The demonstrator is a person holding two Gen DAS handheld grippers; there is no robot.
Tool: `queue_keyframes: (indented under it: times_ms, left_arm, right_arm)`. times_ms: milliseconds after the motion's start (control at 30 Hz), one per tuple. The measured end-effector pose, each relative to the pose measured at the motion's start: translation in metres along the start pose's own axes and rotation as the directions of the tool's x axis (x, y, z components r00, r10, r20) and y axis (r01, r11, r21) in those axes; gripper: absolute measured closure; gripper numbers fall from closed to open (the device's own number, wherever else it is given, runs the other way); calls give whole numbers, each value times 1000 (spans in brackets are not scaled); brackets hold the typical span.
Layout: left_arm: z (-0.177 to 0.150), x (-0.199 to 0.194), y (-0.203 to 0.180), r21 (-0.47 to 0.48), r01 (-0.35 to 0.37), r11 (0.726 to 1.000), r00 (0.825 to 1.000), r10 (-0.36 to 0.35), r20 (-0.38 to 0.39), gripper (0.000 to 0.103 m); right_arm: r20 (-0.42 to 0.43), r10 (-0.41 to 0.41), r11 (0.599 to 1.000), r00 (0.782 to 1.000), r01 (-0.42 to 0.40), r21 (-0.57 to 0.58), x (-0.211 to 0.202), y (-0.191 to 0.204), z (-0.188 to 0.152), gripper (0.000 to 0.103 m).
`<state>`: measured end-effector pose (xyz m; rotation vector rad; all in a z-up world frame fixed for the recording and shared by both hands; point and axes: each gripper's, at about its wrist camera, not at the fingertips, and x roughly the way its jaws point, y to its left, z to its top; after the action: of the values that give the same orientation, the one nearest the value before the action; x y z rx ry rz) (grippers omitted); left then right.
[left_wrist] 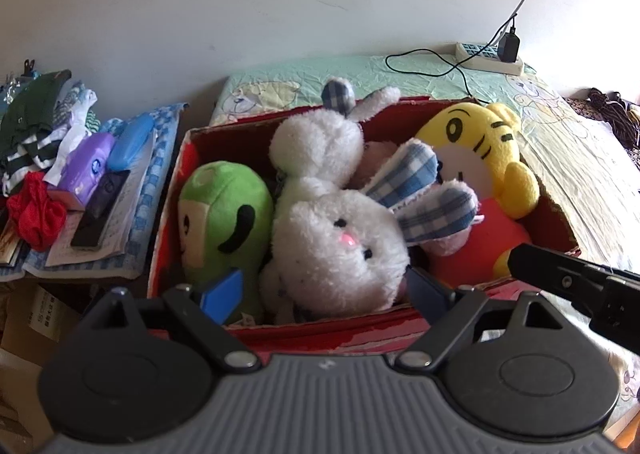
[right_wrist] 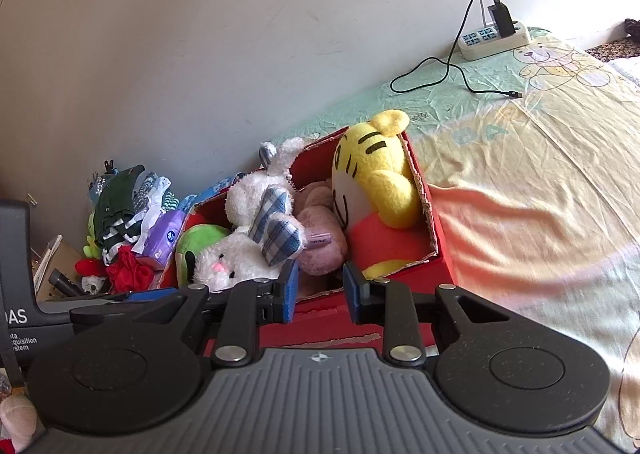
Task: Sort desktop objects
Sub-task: 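Pull both tools back from the red box, lifting away from the plushes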
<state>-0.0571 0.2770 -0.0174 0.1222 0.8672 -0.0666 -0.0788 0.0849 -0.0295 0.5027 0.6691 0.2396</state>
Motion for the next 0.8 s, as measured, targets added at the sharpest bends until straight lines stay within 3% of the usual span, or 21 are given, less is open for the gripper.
queue_keyframes:
  times_ms: [400,533,800]
  left_arm:
    - [-16,-12,-43,-13,-64,998,997,64,-33,15]
    - [-20,-9,-62,-61,-44,997,996,39,-80,15]
    - [-36,6,-118,-61,-22,998,983,11,-182,15]
  right_arm:
    - [-31,8,999,999,-9,-40,-15,-25,8,75]
    - [-60,-18,998,998,15,-55,-25,-44,11,75]
    - [-117,-110,993,987,103,-61,-39,-84,15,75]
